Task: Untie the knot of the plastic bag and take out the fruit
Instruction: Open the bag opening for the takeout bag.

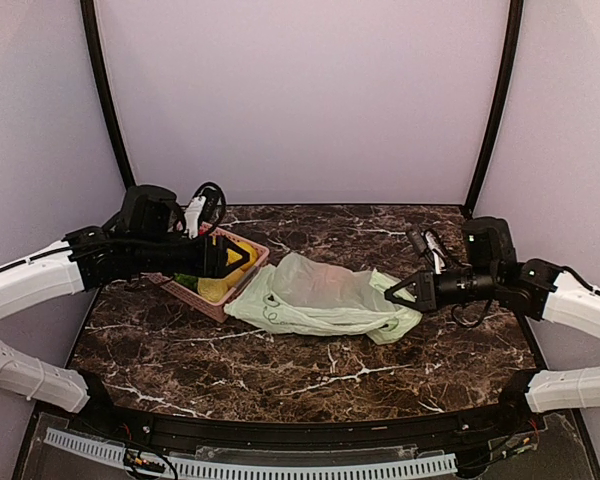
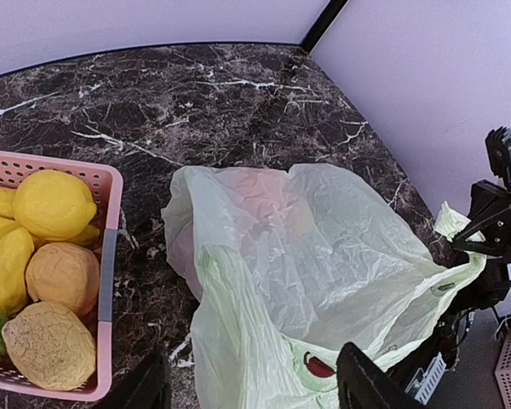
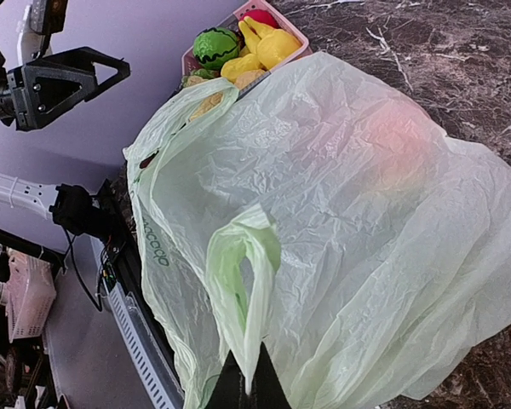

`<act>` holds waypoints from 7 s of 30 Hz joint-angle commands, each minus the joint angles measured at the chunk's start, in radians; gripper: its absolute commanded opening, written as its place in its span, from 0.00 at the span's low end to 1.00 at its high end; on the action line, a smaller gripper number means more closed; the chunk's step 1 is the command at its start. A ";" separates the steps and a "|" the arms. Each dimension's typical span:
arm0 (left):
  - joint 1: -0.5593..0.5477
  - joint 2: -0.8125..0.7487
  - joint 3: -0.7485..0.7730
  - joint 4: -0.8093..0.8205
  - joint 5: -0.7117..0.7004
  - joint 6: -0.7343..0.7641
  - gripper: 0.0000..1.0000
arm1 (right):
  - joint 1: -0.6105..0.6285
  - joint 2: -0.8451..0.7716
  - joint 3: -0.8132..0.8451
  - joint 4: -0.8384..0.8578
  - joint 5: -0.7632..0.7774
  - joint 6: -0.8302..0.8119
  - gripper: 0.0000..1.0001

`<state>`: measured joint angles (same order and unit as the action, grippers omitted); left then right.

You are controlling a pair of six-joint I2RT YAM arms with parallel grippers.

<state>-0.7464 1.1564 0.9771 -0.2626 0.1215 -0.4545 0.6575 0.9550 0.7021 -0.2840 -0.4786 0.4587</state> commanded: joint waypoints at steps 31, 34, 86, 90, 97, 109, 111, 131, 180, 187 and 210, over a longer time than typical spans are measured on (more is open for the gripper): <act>0.023 0.535 0.445 -0.342 0.100 0.149 0.31 | 0.005 -0.030 -0.056 0.052 0.006 0.039 0.00; 0.022 0.515 0.414 -0.302 0.125 0.131 0.16 | 0.005 -0.038 -0.056 0.051 0.019 0.045 0.00; 0.023 -0.022 -0.094 0.454 0.379 0.129 0.01 | 0.258 0.494 0.569 -0.361 0.146 -0.376 0.84; 0.022 -0.024 -0.091 0.451 0.381 0.130 0.01 | 0.274 0.529 0.574 -0.362 0.185 -0.389 0.77; 0.022 -0.026 -0.089 0.444 0.383 0.132 0.01 | 0.295 0.568 0.574 -0.360 0.262 -0.402 0.70; 0.022 -0.029 -0.089 0.440 0.378 0.136 0.01 | 0.304 0.586 0.556 -0.274 0.443 -0.378 0.28; 0.023 -0.032 -0.090 0.431 0.373 0.141 0.01 | 0.303 0.580 0.577 -0.270 0.488 -0.373 0.15; 0.024 -0.169 -0.174 0.311 0.270 0.151 0.01 | -0.085 0.642 0.899 -0.322 0.517 -0.281 0.00; -0.012 0.513 0.660 -0.356 0.226 0.339 0.82 | 0.051 0.658 0.869 -0.292 0.319 -0.440 0.00; -0.022 0.503 0.656 -0.346 0.219 0.356 0.42 | 0.051 0.664 0.866 -0.290 0.328 -0.442 0.00; -0.022 0.411 0.550 -0.238 0.195 0.271 0.01 | 0.219 0.410 0.671 -0.185 0.436 -0.268 0.77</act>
<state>-0.7643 1.6035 1.5520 -0.5144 0.3389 -0.1616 0.8181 1.4094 1.4254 -0.5392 -0.1127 0.1371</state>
